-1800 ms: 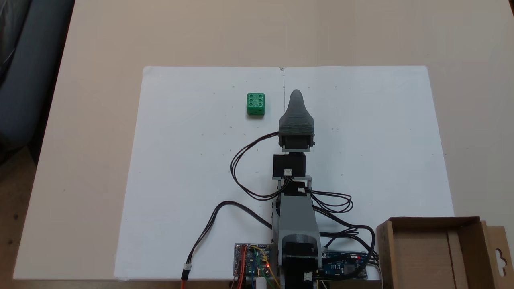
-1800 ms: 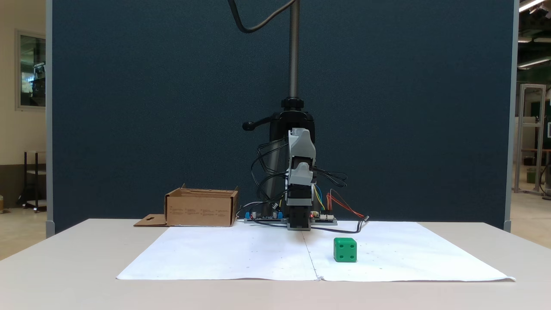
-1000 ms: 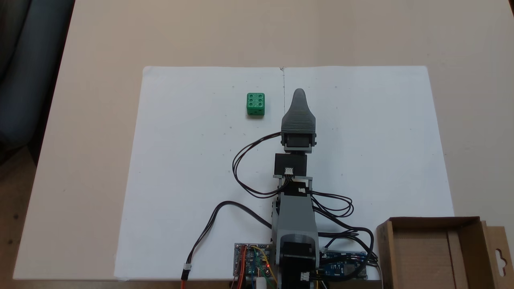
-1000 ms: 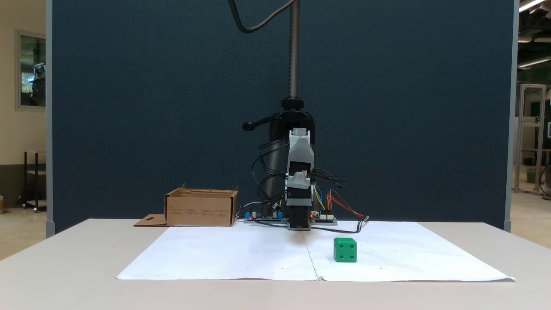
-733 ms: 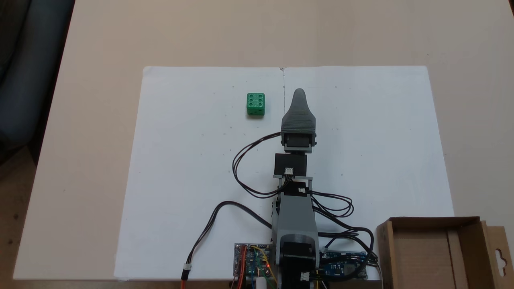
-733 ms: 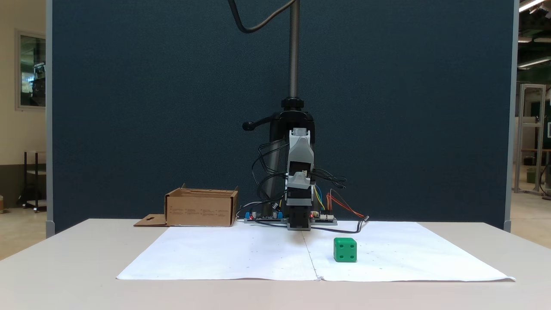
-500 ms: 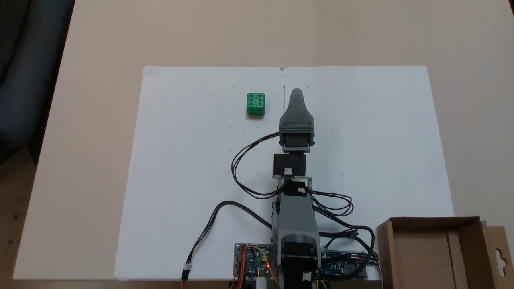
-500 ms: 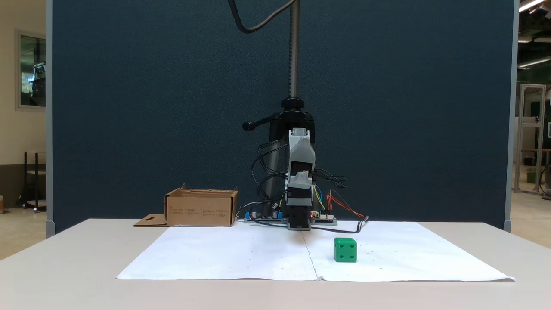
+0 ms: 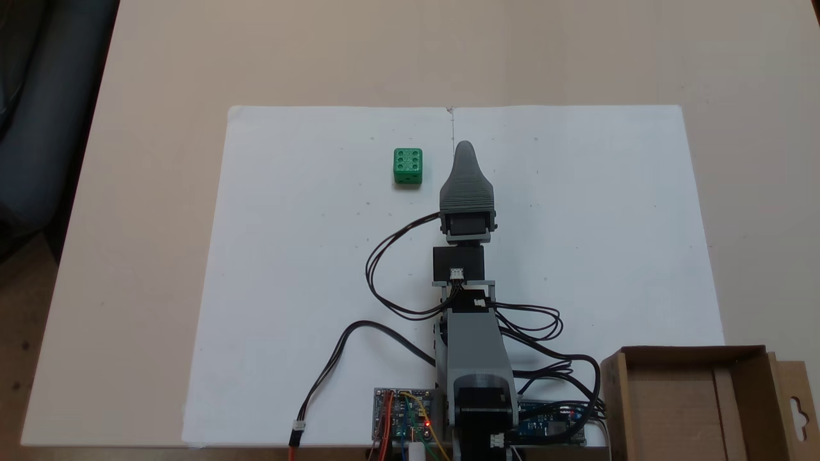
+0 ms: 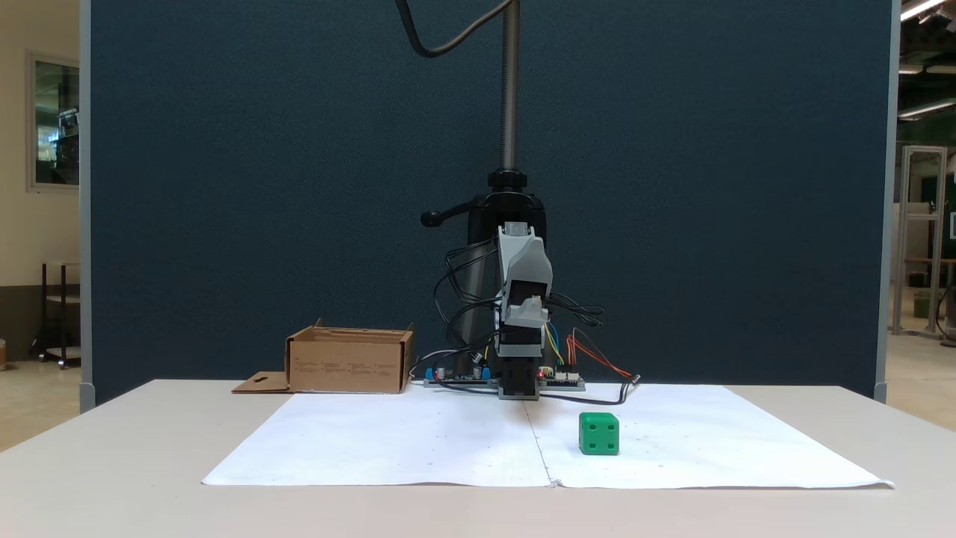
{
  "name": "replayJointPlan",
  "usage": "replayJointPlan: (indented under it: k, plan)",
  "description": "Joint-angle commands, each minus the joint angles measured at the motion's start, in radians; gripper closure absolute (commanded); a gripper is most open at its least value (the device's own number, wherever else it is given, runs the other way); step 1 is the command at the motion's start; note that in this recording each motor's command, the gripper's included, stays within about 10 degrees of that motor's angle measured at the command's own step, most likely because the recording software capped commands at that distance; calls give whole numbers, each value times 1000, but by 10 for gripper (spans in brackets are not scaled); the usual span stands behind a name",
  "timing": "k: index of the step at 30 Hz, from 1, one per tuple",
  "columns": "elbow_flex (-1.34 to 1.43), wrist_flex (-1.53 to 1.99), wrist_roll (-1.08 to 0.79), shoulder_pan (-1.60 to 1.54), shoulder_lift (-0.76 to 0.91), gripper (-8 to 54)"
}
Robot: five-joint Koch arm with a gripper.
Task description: Grasp a green dice and put it in the bin.
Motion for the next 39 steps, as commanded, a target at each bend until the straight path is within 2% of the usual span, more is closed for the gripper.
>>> replayJointPlan:
  k: [1, 12, 19, 34, 39]
  plan:
    - [64, -29, -31, -25, 112, 8]
    - [64, -29, -37, 3, 110, 33]
    - [-86, 189, -38, 52, 107, 42]
    - [-661, 1158, -11, 69, 100, 39]
    - [-759, 1498, 35, 98, 100, 36]
